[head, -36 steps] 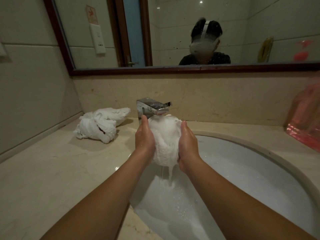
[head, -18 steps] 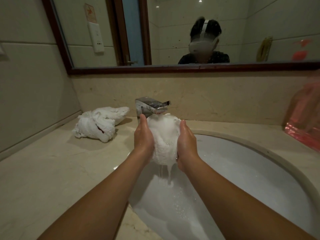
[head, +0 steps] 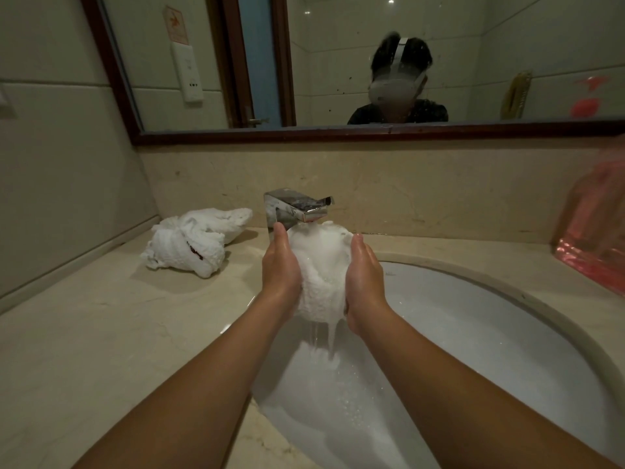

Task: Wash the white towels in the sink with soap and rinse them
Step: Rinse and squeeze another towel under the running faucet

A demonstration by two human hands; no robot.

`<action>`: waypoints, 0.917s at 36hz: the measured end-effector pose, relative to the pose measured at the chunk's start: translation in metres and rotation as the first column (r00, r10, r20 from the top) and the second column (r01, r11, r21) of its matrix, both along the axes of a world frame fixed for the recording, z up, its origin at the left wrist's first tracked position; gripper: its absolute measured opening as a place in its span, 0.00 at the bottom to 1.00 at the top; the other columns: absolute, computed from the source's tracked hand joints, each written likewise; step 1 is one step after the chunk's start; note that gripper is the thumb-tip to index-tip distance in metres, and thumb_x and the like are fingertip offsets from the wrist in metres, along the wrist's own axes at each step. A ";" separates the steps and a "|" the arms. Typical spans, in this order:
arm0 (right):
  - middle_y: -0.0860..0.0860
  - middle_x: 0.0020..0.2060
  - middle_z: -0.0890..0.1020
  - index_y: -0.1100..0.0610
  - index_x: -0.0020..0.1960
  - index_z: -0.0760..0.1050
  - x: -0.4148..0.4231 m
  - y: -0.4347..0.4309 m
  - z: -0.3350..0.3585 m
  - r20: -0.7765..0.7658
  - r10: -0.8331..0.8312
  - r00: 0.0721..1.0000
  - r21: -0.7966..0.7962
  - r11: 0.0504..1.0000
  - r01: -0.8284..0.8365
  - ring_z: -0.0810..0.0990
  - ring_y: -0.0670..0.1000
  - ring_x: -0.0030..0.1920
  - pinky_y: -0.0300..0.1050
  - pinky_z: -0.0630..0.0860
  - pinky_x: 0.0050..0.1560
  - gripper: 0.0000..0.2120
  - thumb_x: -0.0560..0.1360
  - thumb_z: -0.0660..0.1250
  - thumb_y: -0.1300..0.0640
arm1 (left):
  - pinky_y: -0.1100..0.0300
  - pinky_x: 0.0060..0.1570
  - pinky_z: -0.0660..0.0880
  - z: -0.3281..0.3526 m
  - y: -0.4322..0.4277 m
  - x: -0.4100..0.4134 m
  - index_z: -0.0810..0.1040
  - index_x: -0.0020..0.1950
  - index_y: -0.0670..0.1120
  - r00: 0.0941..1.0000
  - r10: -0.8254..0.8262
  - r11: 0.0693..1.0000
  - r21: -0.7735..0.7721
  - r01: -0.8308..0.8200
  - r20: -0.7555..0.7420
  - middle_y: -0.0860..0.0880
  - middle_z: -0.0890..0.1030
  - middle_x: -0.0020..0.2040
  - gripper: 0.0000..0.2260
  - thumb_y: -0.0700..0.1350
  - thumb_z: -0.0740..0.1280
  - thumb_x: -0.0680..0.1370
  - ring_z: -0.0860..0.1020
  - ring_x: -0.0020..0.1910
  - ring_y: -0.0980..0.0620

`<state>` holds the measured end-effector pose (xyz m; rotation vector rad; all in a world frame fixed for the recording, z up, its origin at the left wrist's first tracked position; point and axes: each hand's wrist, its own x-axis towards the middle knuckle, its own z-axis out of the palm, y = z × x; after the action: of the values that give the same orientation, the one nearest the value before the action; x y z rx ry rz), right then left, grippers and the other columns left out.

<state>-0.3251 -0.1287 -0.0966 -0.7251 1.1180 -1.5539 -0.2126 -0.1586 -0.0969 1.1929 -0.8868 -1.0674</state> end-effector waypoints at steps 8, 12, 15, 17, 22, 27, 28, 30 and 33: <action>0.45 0.70 0.80 0.42 0.75 0.74 -0.001 0.003 0.002 -0.008 0.006 1.000 0.011 1.000 -0.006 0.78 0.54 0.70 0.62 0.74 0.73 0.49 0.59 0.59 0.21 | 0.42 0.70 0.76 -0.005 -0.007 0.003 0.80 0.71 0.58 1.000 -0.010 1.000 0.009 0.010 -0.021 0.52 0.83 0.67 0.59 0.91 0.53 0.51 0.81 0.67 0.46; 0.46 0.71 0.79 0.44 0.76 0.73 0.000 0.007 0.006 -0.006 -0.001 1.000 0.016 1.000 0.001 0.78 0.54 0.70 0.62 0.74 0.73 0.45 0.64 0.60 0.23 | 0.41 0.70 0.76 -0.004 -0.005 0.003 0.80 0.71 0.58 1.000 -0.010 1.000 0.017 0.010 -0.008 0.52 0.83 0.67 0.60 0.92 0.52 0.50 0.81 0.67 0.46; 0.47 0.71 0.79 0.44 0.77 0.73 0.000 0.009 0.007 -0.021 0.004 1.000 0.026 1.000 -0.003 0.78 0.55 0.71 0.62 0.73 0.74 0.41 0.69 0.59 0.26 | 0.41 0.69 0.76 -0.004 -0.005 0.003 0.80 0.71 0.58 1.000 -0.012 1.000 0.013 0.012 0.001 0.52 0.83 0.67 0.60 0.92 0.51 0.51 0.81 0.67 0.46; 0.47 0.71 0.79 0.44 0.77 0.72 0.000 0.009 0.007 -0.023 0.008 1.000 0.028 1.000 -0.008 0.77 0.55 0.71 0.62 0.73 0.74 0.40 0.69 0.59 0.27 | 0.41 0.70 0.75 -0.005 -0.005 0.003 0.80 0.71 0.58 1.000 -0.003 1.000 0.013 0.003 0.001 0.53 0.83 0.67 0.60 0.92 0.51 0.51 0.80 0.68 0.46; 0.47 0.73 0.76 0.45 0.78 0.71 -0.001 0.013 0.012 -0.063 0.012 0.998 0.033 0.999 -0.010 0.74 0.54 0.73 0.62 0.71 0.75 0.31 0.80 0.59 0.31 | 0.42 0.69 0.76 -0.005 -0.005 0.004 0.80 0.70 0.58 1.000 0.014 1.000 0.022 -0.014 0.010 0.53 0.83 0.67 0.58 0.92 0.51 0.52 0.81 0.67 0.46; 0.49 0.69 0.80 0.45 0.74 0.73 -0.004 0.009 0.011 -0.065 -0.006 0.998 0.020 1.000 0.007 0.79 0.56 0.69 0.62 0.75 0.72 0.35 0.73 0.59 0.29 | 0.46 0.65 0.79 0.017 0.021 -0.003 0.81 0.69 0.56 0.999 -0.040 0.999 -0.014 0.041 0.028 0.52 0.85 0.62 0.40 0.82 0.58 0.70 0.83 0.62 0.49; 0.49 0.66 0.81 0.45 0.71 0.75 -0.005 0.009 0.011 -0.081 -0.010 0.997 0.004 1.000 0.010 0.81 0.56 0.66 0.63 0.77 0.70 0.32 0.74 0.59 0.30 | 0.47 0.64 0.80 0.019 0.024 -0.005 0.80 0.69 0.56 0.997 -0.060 0.997 -0.040 0.061 0.042 0.52 0.85 0.62 0.35 0.78 0.60 0.74 0.84 0.60 0.50; 0.50 0.60 0.83 0.44 0.63 0.75 -0.007 0.011 0.014 -0.146 -0.003 0.989 -0.019 1.000 0.001 0.82 0.55 0.61 0.63 0.79 0.67 0.22 0.78 0.59 0.32 | 0.47 0.62 0.81 0.021 0.029 -0.005 0.82 0.66 0.59 0.992 -0.110 0.990 -0.085 0.116 0.066 0.53 0.86 0.61 0.29 0.76 0.62 0.76 0.85 0.59 0.50; 0.49 0.56 0.82 0.41 0.57 0.72 -0.013 0.011 0.014 -0.168 -0.015 0.986 -0.042 0.999 0.008 0.82 0.53 0.57 0.59 0.81 0.61 0.11 0.82 0.62 0.35 | 0.43 0.63 0.81 0.024 0.035 -0.005 0.84 0.64 0.60 0.973 -0.217 0.968 -0.109 0.225 0.082 0.51 0.87 0.60 0.27 0.75 0.65 0.76 0.86 0.59 0.48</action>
<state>-0.3381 -0.1180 -0.0821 -0.8926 1.2177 -1.5514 -0.2176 -0.1233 -0.0731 1.0548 -1.1423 -1.1399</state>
